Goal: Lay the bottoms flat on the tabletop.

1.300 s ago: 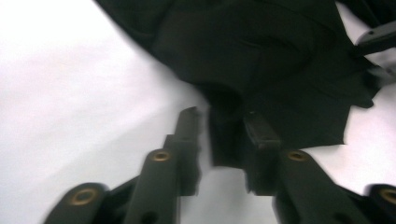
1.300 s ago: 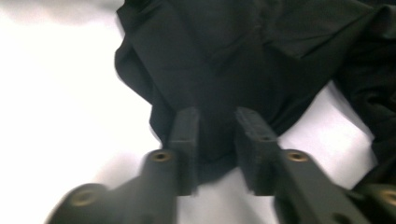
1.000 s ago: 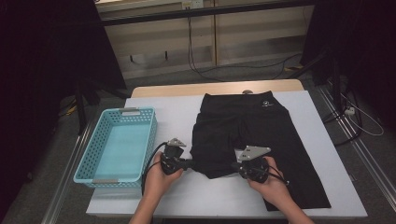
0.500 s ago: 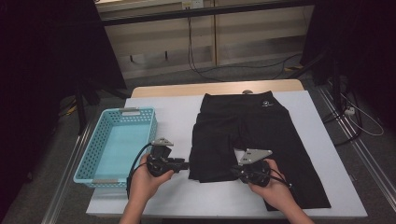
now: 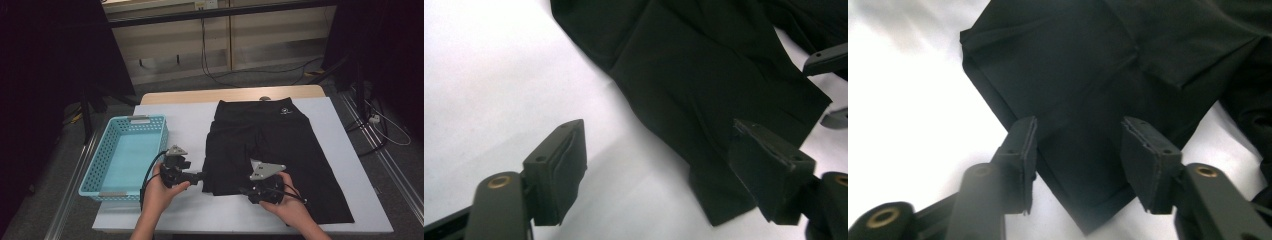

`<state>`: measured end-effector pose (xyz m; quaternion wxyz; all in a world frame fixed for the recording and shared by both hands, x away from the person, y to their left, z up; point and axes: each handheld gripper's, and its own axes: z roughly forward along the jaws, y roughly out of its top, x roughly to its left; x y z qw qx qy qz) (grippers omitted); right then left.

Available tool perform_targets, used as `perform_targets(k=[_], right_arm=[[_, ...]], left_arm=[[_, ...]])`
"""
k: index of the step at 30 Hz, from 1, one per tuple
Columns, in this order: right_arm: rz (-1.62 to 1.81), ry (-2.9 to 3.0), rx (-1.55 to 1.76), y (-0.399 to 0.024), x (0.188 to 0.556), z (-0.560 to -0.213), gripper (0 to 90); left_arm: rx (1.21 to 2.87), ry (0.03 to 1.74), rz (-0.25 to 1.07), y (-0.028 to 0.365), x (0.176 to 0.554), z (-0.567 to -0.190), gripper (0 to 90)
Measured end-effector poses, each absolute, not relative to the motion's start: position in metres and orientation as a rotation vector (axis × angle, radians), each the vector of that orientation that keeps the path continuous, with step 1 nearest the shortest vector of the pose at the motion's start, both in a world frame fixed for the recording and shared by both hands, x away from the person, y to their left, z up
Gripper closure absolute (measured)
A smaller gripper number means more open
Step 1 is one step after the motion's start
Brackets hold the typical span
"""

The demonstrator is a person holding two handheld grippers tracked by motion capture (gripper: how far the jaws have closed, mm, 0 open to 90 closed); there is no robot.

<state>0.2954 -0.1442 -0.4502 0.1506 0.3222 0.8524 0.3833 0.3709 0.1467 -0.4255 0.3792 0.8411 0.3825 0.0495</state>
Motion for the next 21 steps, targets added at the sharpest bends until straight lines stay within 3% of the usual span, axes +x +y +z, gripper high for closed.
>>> perform_targets(k=[6, 15, 21], right_arm=[[1.108, 2.443, 0.941, -0.141, 0.295, -0.452, 40.5], [1.165, 2.463, 0.854, -0.120, 0.295, -0.453, 54.1], [1.143, 2.512, 0.801, -0.102, 0.298, -0.459, 53.5]], left_arm=[[2.151, 0.945, 0.165, 0.146, 0.373, -0.426, 20.4], [2.137, 0.952, 0.203, 0.152, 0.380, -0.425, 19.4], [2.126, 0.955, 0.220, 0.154, 0.382, -0.423, 18.8]])
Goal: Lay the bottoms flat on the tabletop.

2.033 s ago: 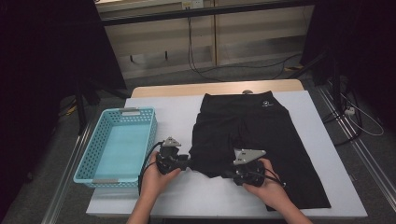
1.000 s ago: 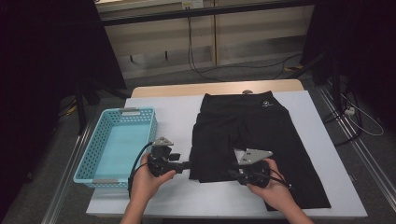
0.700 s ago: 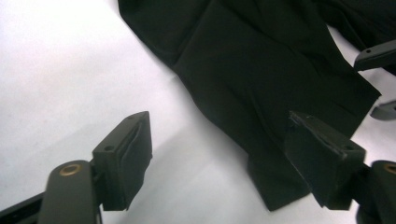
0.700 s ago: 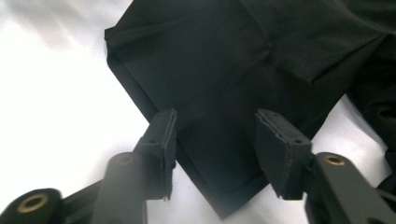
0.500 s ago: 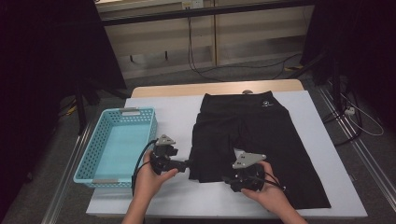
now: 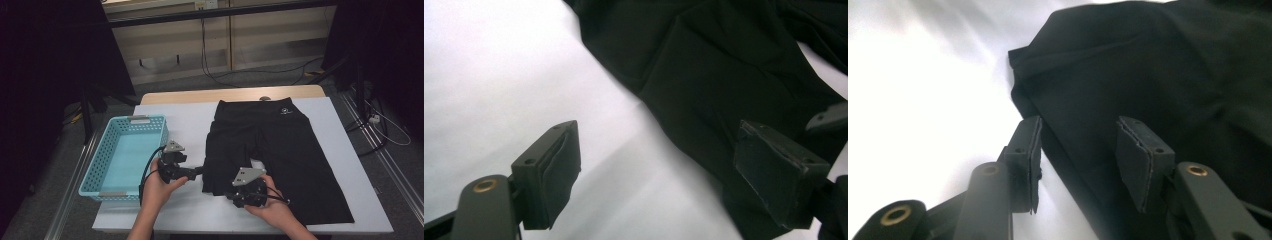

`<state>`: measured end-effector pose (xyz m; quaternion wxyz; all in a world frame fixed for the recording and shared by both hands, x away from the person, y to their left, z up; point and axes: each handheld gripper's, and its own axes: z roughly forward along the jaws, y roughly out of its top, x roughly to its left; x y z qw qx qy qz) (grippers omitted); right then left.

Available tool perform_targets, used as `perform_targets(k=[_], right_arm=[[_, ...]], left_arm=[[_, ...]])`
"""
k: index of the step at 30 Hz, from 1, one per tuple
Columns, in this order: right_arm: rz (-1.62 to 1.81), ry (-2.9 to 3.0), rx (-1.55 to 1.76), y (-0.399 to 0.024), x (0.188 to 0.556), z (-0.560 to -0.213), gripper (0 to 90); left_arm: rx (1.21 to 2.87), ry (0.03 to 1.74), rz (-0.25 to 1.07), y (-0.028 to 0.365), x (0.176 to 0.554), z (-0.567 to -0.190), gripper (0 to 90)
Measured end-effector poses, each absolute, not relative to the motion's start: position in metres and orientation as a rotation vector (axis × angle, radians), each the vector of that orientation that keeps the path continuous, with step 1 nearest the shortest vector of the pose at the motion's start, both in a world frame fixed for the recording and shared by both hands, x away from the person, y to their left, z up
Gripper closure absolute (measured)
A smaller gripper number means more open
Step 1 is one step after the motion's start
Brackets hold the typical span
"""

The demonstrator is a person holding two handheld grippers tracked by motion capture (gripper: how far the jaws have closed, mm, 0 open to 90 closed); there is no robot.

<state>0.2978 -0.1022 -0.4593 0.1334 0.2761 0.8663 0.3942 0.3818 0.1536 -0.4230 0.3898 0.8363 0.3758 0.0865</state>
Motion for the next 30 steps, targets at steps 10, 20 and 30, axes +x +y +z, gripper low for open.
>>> perform_targets(k=[10, 20, 30], right_arm=[[1.141, 2.526, 0.817, -0.099, 0.303, -0.460, 68.5], [1.141, 2.509, 0.825, -0.102, 0.307, -0.461, 89.9], [1.128, 2.584, 0.804, -0.108, 0.292, -0.456, 90.0]], left_arm=[[2.104, 0.943, 0.242, 0.155, 0.381, -0.418, 18.1], [2.107, 0.936, 0.243, 0.155, 0.380, -0.419, 17.1], [2.103, 0.935, 0.239, 0.157, 0.381, -0.417, 17.1]])
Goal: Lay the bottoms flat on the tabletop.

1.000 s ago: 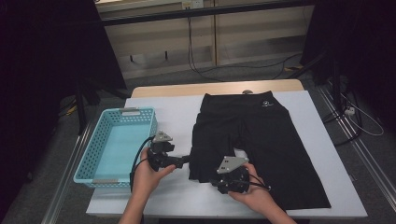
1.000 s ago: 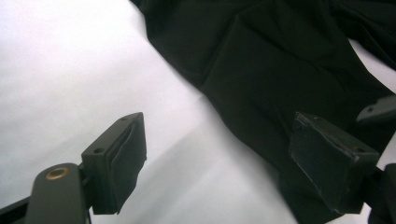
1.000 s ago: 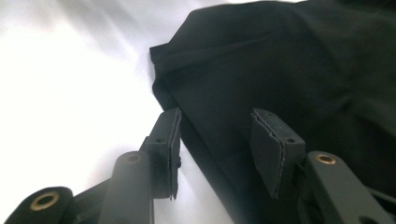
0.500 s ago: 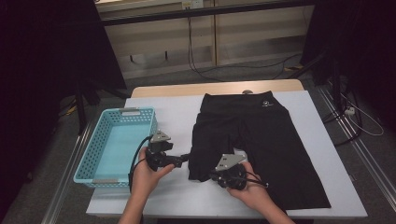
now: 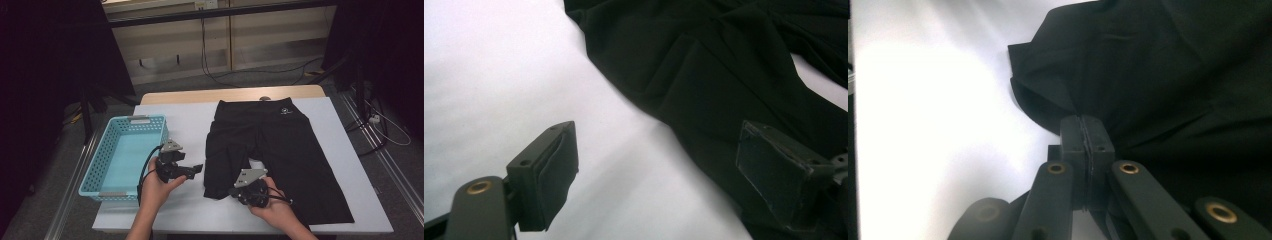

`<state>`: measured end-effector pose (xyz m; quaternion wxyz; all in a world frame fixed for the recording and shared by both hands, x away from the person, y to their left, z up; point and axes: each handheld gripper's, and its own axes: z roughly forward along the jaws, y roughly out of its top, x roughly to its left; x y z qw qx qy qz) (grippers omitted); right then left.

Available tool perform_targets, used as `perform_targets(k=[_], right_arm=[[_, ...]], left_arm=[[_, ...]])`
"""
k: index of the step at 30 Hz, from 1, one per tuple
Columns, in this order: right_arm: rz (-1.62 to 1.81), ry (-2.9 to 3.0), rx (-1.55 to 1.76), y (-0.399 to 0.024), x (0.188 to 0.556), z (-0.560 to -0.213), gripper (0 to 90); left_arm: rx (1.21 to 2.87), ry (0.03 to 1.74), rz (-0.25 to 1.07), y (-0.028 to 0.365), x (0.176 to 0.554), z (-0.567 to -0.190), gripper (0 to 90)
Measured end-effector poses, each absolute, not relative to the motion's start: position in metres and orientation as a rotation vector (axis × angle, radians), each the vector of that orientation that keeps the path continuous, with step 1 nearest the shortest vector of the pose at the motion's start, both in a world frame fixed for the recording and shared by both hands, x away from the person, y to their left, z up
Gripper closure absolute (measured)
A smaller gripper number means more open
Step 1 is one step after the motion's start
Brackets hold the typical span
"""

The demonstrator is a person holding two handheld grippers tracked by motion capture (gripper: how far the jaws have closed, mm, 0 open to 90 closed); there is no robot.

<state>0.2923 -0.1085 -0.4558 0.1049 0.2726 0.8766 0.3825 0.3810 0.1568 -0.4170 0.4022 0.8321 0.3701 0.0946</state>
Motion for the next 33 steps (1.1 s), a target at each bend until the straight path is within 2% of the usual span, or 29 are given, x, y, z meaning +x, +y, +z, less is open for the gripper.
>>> perform_targets(k=[9, 17, 20, 22, 24, 27, 31, 33], right_arm=[[1.098, 2.627, 0.763, -0.114, 0.283, -0.452, 89.4], [1.159, 2.599, 0.700, -0.095, 0.282, -0.452, 57.4], [1.189, 2.596, 0.721, -0.086, 0.284, -0.455, 49.0], [1.202, 2.606, 0.723, -0.079, 0.286, -0.461, 47.1], [1.206, 2.588, 0.716, -0.075, 0.289, -0.462, 49.6], [1.196, 2.576, 0.735, -0.073, 0.291, -0.461, 62.1], [1.201, 2.551, 0.755, -0.075, 0.294, -0.462, 84.3], [1.201, 2.550, 0.748, -0.075, 0.296, -0.462, 88.2]], left_arm=[[2.101, 0.944, 0.238, 0.157, 0.382, -0.418, 17.1], [2.098, 0.946, 0.237, 0.158, 0.383, -0.418, 17.1], [2.098, 0.945, 0.234, 0.159, 0.383, -0.418, 17.1], [2.097, 0.944, 0.233, 0.160, 0.383, -0.417, 17.1], [2.094, 0.947, 0.234, 0.159, 0.382, -0.417, 17.1], [2.097, 0.944, 0.235, 0.158, 0.382, -0.418, 17.1], [2.092, 0.955, 0.261, 0.158, 0.382, -0.417, 17.1], [2.082, 0.969, 0.288, 0.158, 0.382, -0.418, 16.9]])
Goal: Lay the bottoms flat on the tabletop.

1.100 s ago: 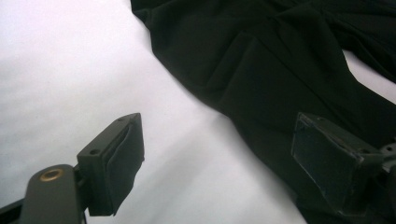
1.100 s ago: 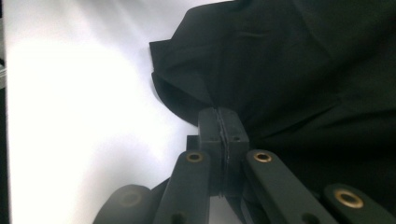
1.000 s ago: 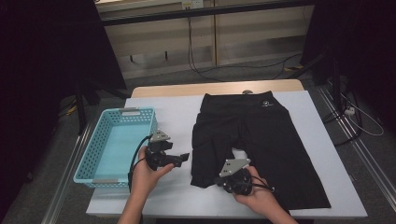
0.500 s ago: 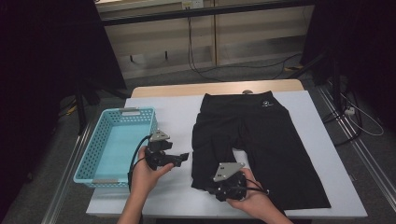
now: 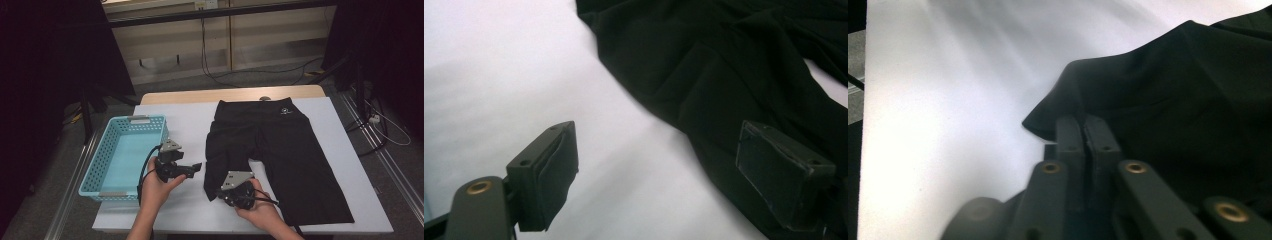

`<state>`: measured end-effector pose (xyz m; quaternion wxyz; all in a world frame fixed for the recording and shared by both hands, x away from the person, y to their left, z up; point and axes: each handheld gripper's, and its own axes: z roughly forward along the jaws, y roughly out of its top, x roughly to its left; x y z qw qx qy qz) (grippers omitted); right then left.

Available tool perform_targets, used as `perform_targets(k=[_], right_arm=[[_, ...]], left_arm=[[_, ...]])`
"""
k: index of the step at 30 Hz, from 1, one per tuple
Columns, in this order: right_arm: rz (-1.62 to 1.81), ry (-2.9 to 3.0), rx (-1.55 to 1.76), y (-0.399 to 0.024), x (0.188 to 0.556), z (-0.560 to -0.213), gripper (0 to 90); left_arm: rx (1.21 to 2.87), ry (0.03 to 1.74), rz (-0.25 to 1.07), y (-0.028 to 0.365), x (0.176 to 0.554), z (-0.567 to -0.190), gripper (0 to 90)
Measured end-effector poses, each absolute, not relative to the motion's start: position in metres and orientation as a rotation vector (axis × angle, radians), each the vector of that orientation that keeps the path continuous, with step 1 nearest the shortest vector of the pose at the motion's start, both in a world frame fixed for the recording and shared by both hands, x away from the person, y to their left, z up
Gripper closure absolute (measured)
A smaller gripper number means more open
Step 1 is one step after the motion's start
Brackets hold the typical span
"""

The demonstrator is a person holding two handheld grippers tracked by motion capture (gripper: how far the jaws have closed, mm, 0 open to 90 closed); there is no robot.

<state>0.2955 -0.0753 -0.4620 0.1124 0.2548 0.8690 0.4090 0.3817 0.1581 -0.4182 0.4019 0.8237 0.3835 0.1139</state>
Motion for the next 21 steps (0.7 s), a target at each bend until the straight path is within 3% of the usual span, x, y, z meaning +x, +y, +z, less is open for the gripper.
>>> perform_targets(k=[21], right_arm=[[1.250, 2.634, 0.729, -0.083, 0.284, -0.455, 89.2]], left_arm=[[2.090, 0.969, 0.279, 0.152, 0.381, -0.420, 17.1]])
